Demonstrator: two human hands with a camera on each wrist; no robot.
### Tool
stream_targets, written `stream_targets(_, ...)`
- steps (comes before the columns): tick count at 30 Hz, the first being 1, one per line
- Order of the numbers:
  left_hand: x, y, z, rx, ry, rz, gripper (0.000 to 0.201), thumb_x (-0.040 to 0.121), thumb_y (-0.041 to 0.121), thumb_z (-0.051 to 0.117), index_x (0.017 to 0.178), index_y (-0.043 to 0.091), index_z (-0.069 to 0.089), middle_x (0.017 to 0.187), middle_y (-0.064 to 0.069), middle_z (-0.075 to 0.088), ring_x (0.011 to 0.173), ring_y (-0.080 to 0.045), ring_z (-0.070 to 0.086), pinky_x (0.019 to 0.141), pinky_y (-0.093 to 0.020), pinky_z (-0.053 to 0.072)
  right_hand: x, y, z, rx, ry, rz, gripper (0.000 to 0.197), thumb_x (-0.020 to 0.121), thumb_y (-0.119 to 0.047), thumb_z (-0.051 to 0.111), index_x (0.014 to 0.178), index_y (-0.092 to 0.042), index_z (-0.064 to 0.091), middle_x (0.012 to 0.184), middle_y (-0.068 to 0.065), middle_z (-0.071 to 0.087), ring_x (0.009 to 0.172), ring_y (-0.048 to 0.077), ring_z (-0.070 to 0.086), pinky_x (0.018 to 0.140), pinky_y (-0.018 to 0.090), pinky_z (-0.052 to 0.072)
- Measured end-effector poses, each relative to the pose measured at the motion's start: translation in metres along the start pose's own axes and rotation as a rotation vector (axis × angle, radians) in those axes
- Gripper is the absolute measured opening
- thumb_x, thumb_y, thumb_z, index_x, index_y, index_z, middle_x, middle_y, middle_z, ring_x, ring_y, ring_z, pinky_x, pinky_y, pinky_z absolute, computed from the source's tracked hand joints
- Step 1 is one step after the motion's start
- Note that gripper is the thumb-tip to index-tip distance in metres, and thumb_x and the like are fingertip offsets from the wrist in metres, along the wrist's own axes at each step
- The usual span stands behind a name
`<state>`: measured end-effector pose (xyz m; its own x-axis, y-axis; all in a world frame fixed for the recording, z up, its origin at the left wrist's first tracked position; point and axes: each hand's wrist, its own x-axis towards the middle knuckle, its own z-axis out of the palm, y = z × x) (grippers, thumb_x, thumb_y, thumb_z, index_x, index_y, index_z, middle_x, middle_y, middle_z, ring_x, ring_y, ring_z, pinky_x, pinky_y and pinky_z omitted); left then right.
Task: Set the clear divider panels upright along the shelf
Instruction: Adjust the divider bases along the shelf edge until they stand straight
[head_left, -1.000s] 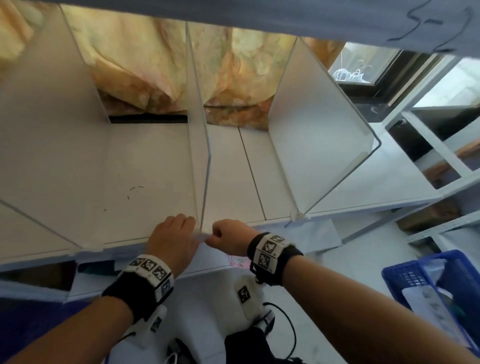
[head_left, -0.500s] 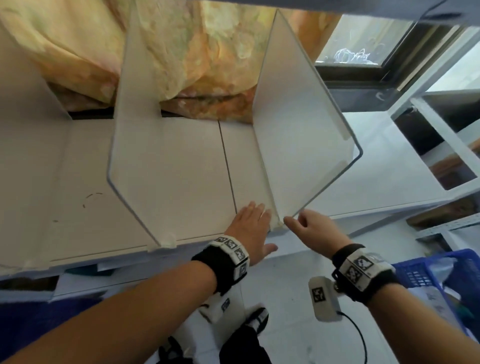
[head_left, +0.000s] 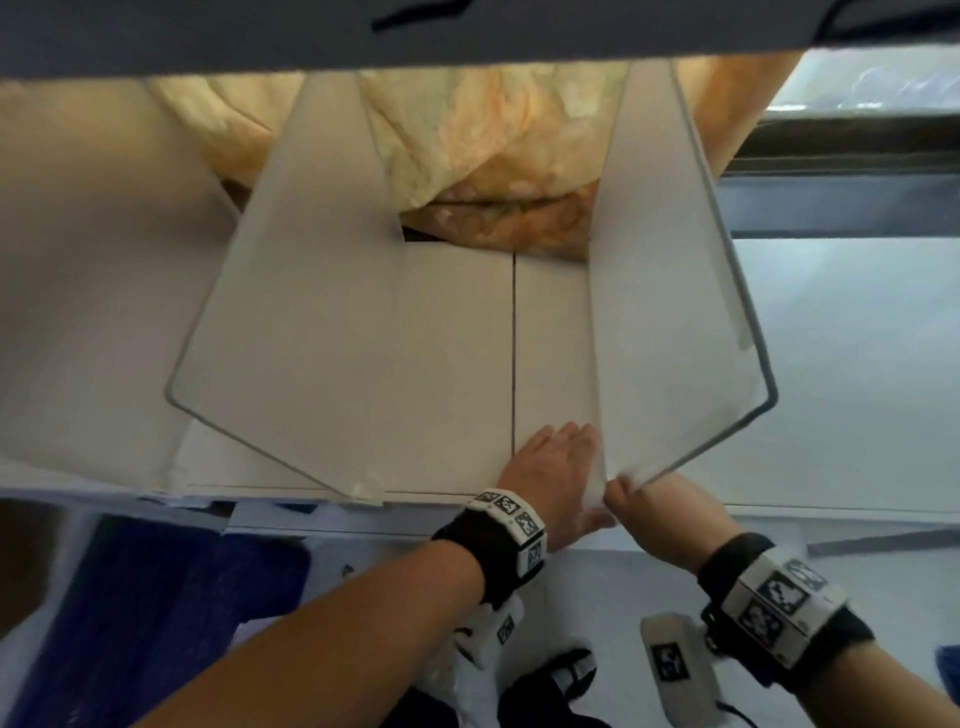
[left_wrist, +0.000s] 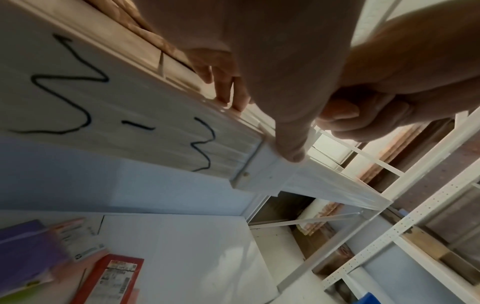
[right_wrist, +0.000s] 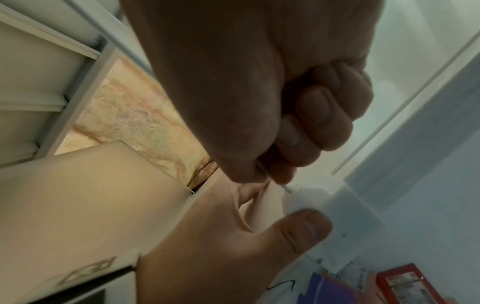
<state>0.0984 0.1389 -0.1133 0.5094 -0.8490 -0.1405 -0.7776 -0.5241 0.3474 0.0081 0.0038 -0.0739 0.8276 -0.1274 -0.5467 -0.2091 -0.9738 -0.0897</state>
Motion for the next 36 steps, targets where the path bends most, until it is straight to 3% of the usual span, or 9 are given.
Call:
stream_targets(9, 0.003, 0.003, -0.012, 0.04, -0.053, 0.021, 0.098, 0.076, 0.062, 0.065, 0.147, 0.011, 0.02, 0.151, -0.011, 0.035, 0.142, -0.021, 0.025, 0.12, -0.037, 0.007, -0.001, -0.003, 0.006, -0.095, 0.139, -0.047, 0.022, 0.042, -0.004, 0.069, 0.062, -0.01, 0.065, 0.045, 0.007, 0.055, 0.027, 0.027, 0.05, 0.026, 0.028, 0.038)
stream_targets(11, 0.0, 0.006, -0.014, 0.04, -0.058, 0.044, 0.094, 0.08, 0.054, 0.064, 0.149, 0.012, 0.016, 0.153, -0.01, 0.032, 0.143, -0.024, 0.024, 0.119, -0.036, 0.006, -0.014, -0.019, -0.006, -0.067, 0.164, -0.054, 0.02, 0.057, -0.009, 0.08, 0.071, -0.012, 0.065, 0.061, 0.008, 0.063, 0.046, 0.025, 0.061, 0.041, 0.031, 0.046)
stream_targets(12, -0.004, 0.006, -0.015, 0.034, -0.051, 0.062, 0.09, 0.084, 0.049, 0.063, 0.15, 0.013, 0.014, 0.154, -0.01, 0.03, 0.144, -0.025, 0.022, 0.118, -0.036, 0.006, -0.017, -0.022, -0.007, 0.004, 0.19, -0.029, 0.011, 0.078, -0.017, 0.072, 0.075, -0.014, 0.062, 0.07, 0.006, 0.063, 0.058, 0.022, 0.063, 0.052, 0.029, 0.047)
stream_targets(14, -0.018, 0.002, -0.022, -0.009, -0.037, 0.111, 0.08, 0.089, 0.036, 0.059, 0.151, 0.014, 0.013, 0.156, -0.011, 0.026, 0.145, -0.026, 0.019, 0.118, -0.035, 0.007, -0.028, -0.031, -0.004, 0.301, 0.166, 0.129, 0.035, 0.097, -0.033, 0.051, 0.065, -0.019, 0.05, 0.063, -0.003, 0.054, 0.056, 0.011, 0.052, 0.052, 0.022, 0.037)
stream_targets(19, -0.087, -0.046, -0.048, -0.1, -0.082, 0.33, 0.059, 0.091, 0.018, 0.057, 0.144, 0.007, 0.034, 0.148, -0.014, 0.038, 0.136, -0.031, 0.033, 0.114, -0.041, 0.025, -0.044, -0.084, 0.012, 0.416, 0.045, 0.323, 0.036, 0.097, -0.043, 0.049, 0.067, -0.022, 0.05, 0.066, -0.004, 0.053, 0.06, 0.01, 0.05, 0.056, 0.021, 0.037)
stream_targets(24, -0.173, -0.133, -0.077, -0.177, -0.091, 0.371, 0.037, 0.089, 0.009, 0.057, 0.125, 0.001, 0.055, 0.128, -0.019, 0.056, 0.114, -0.037, 0.053, 0.096, -0.043, 0.044, -0.027, -0.203, -0.005, 0.317, -0.1, 0.179, 0.03, 0.097, -0.043, 0.044, 0.073, -0.026, 0.048, 0.075, -0.007, 0.053, 0.071, 0.008, 0.051, 0.068, 0.021, 0.042)
stream_targets(27, -0.227, -0.191, -0.098, -0.156, -0.079, 0.251, 0.031, 0.092, 0.012, 0.054, 0.122, 0.006, 0.058, 0.124, -0.017, 0.058, 0.11, -0.035, 0.054, 0.092, -0.042, 0.045, -0.003, -0.283, -0.02, 0.252, -0.197, 0.029, 0.03, 0.095, -0.048, 0.039, 0.075, -0.027, 0.048, 0.079, -0.008, 0.052, 0.077, 0.009, 0.051, 0.093, 0.039, 0.043)
stream_targets(32, -0.288, -0.278, -0.125, 0.072, 0.034, 0.073, 0.021, 0.094, 0.027, 0.047, 0.09, 0.011, 0.06, 0.091, -0.012, 0.063, 0.082, -0.033, 0.057, 0.075, -0.042, 0.046, 0.038, -0.386, -0.051, 0.216, -0.051, -0.128, 0.036, 0.092, -0.049, 0.044, 0.065, -0.025, 0.041, 0.066, -0.007, 0.047, 0.063, 0.016, 0.047, 0.058, 0.028, 0.036)
stream_targets(36, -0.309, -0.327, -0.128, 0.124, 0.206, -0.106, 0.01, 0.081, 0.029, 0.053, 0.084, 0.02, 0.05, 0.08, -0.002, 0.058, 0.076, -0.028, 0.054, 0.07, -0.037, 0.039, 0.063, -0.438, -0.083, 0.236, 0.022, -0.104, 0.039, 0.094, -0.051, 0.047, 0.084, -0.014, 0.058, 0.083, 0.004, 0.062, 0.077, 0.024, 0.055, 0.066, 0.032, 0.04)
